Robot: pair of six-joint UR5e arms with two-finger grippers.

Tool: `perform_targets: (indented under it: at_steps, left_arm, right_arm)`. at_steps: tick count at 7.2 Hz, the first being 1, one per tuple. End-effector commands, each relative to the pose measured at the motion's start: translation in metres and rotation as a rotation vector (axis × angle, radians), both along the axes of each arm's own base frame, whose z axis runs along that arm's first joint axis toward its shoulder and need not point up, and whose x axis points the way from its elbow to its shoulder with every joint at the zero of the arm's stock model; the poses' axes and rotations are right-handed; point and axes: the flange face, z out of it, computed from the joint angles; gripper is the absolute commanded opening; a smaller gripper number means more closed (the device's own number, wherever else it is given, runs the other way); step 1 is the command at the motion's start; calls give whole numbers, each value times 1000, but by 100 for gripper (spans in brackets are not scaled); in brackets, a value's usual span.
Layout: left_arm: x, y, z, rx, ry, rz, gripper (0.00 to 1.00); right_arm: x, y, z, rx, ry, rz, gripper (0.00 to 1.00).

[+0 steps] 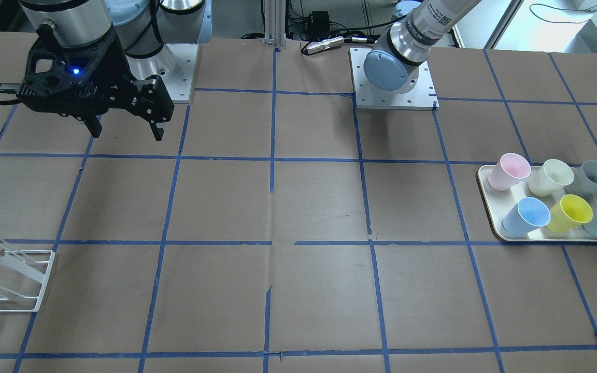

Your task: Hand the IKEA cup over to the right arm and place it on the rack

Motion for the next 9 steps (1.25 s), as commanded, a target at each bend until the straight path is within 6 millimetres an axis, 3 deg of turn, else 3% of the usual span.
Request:
perform_targets:
  at_steps: [1,5,8,9]
  left_arm:
    - [16,-1,-25,8,1,3,100]
    - [20,-3,-55,34,39,9,93]
    - [23,0,-64,85,19,7,62]
    - [23,0,-64,87,20,6,46]
  right_arm:
    - [0,0,0,0,0,0,100]
    - [0,0,-1,1,0,0,100]
    - [0,0,-1,1,0,-1,100]
    - [0,0,0,0,0,-1,100]
